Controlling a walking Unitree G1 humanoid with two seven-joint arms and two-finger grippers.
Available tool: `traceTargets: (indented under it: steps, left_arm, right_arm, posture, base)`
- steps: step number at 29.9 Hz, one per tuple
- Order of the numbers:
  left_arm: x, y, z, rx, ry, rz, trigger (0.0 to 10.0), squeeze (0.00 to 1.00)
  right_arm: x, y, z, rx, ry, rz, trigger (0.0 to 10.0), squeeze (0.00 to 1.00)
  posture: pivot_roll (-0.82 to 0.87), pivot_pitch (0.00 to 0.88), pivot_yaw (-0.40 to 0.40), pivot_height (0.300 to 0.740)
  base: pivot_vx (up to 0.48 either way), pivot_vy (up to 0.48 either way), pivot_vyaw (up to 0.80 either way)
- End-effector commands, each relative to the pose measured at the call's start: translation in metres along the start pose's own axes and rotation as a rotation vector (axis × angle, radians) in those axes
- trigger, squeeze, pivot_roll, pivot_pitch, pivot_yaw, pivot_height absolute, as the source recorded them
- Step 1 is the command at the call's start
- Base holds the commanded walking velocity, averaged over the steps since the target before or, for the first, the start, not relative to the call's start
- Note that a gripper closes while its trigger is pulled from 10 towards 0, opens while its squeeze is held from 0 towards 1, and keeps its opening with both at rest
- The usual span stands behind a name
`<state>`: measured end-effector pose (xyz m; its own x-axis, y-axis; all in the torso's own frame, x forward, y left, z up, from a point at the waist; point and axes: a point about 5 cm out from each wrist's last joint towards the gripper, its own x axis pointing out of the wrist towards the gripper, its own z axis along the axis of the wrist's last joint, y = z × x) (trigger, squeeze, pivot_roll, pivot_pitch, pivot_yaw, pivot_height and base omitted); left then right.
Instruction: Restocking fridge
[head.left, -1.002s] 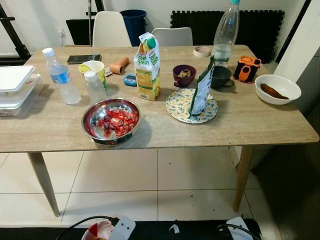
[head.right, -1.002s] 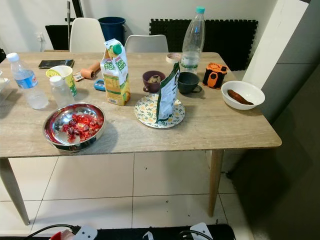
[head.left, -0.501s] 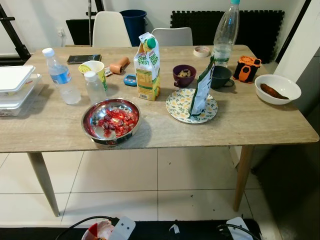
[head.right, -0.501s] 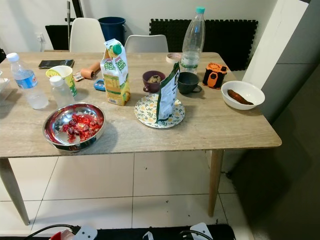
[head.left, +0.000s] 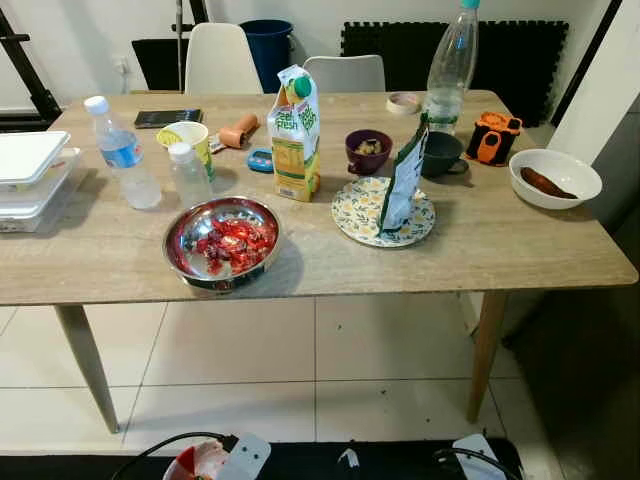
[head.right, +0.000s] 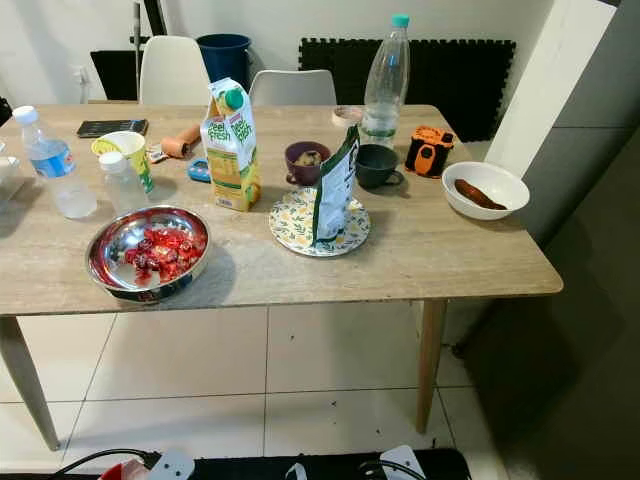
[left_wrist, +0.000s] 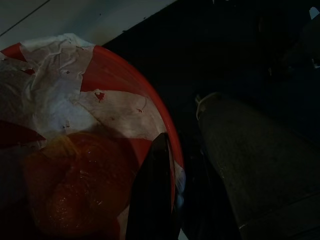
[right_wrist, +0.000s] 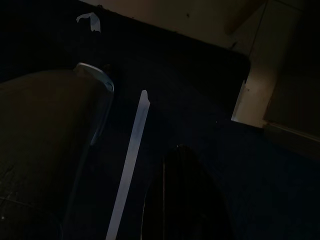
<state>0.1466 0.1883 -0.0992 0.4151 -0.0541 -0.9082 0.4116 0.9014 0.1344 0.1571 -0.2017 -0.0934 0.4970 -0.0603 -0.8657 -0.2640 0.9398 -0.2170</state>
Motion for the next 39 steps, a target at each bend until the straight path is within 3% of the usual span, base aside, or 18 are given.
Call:
traceTargets:
  steps: [1, 39]
  left_arm:
    - [-0.0014, -0.0151, -0.0208, -0.003, 0.077, -0.045, 10.0, 0.0]
    - [-0.0021, -0.0108, -0.0219, 0.007, 0.081, -0.041, 10.0, 0.0]
  right_arm:
    - [-0.0021, 0.007, -0.0151, -0.011, 0.057, 0.026, 10.0, 0.0]
    - [-0.0023, 0.0085, -0.0165, -0.009, 0.06, 0.027, 10.0, 0.0]
  posture:
    - [-0.06, 0.107, -0.004, 0.74]
    - [-0.06, 0.112, 0.007, 0.74]
  base:
    - [0.0, 0.0, 0.0]
    - [0.0, 0.0, 0.0]
